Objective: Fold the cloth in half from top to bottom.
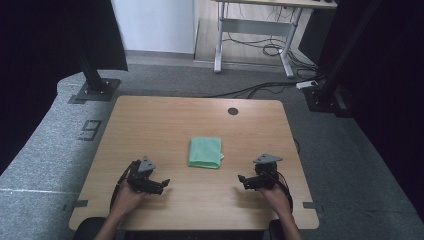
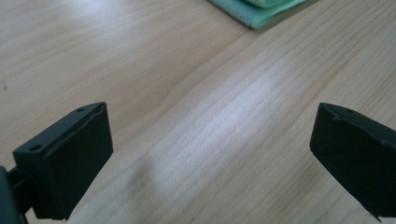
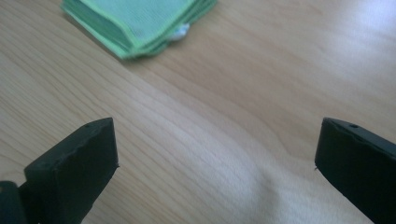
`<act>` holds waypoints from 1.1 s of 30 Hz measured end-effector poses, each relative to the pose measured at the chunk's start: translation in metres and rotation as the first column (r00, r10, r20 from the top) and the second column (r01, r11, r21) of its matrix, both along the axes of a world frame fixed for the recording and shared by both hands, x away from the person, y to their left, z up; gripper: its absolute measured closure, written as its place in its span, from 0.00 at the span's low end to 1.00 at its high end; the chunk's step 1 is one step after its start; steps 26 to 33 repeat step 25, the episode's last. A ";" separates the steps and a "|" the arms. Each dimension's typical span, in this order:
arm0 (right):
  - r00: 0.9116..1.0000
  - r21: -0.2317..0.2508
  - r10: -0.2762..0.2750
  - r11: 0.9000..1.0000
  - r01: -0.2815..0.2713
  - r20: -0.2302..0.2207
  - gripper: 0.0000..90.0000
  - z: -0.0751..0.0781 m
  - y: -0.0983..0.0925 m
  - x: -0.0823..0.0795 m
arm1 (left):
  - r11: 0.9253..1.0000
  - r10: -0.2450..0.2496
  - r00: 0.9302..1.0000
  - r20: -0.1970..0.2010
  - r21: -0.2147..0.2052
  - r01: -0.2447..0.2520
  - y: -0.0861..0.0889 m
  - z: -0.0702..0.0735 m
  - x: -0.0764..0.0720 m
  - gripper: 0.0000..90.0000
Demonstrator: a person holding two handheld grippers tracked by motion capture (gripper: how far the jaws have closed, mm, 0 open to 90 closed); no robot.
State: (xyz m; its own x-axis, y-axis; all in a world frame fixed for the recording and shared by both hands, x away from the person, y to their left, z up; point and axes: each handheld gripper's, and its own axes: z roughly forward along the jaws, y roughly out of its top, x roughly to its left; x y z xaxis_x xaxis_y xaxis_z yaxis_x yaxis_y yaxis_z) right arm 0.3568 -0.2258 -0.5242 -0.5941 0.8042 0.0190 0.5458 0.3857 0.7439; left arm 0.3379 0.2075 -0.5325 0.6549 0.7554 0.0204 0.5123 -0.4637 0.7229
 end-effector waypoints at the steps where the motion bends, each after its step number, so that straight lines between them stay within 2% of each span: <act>1: 1.000 -0.003 -0.006 1.000 0.006 -0.001 0.00 -0.003 -0.001 0.000 | 1.000 0.005 1.000 -0.001 0.002 -0.005 0.000 -0.001 0.000 0.00; 10: 1.000 -0.043 -0.021 0.999 0.020 -0.023 0.00 -0.026 -0.005 -0.002 | 0.999 0.008 1.000 -0.026 0.036 -0.008 0.000 -0.014 0.002 0.00; 12: 0.999 -0.055 -0.017 0.998 0.015 -0.035 0.00 -0.030 -0.004 -0.002 | 0.998 0.009 0.999 -0.043 0.061 -0.006 -0.002 -0.016 0.003 0.00; 13: 0.999 -0.034 -0.016 0.999 0.014 -0.034 0.00 -0.032 -0.005 -0.002 | 0.998 0.005 0.999 -0.045 0.061 -0.002 -0.002 -0.016 0.003 0.00; 18: 0.999 -0.033 -0.018 0.999 0.017 -0.029 0.00 -0.033 -0.005 -0.003 | 0.999 0.017 0.996 -0.084 0.040 -0.014 0.000 -0.016 0.006 0.00; 33: 0.999 -0.033 -0.018 0.999 0.017 -0.029 0.00 -0.033 -0.005 -0.003 | 0.999 0.021 0.996 -0.084 0.039 -0.018 0.000 -0.016 0.006 0.00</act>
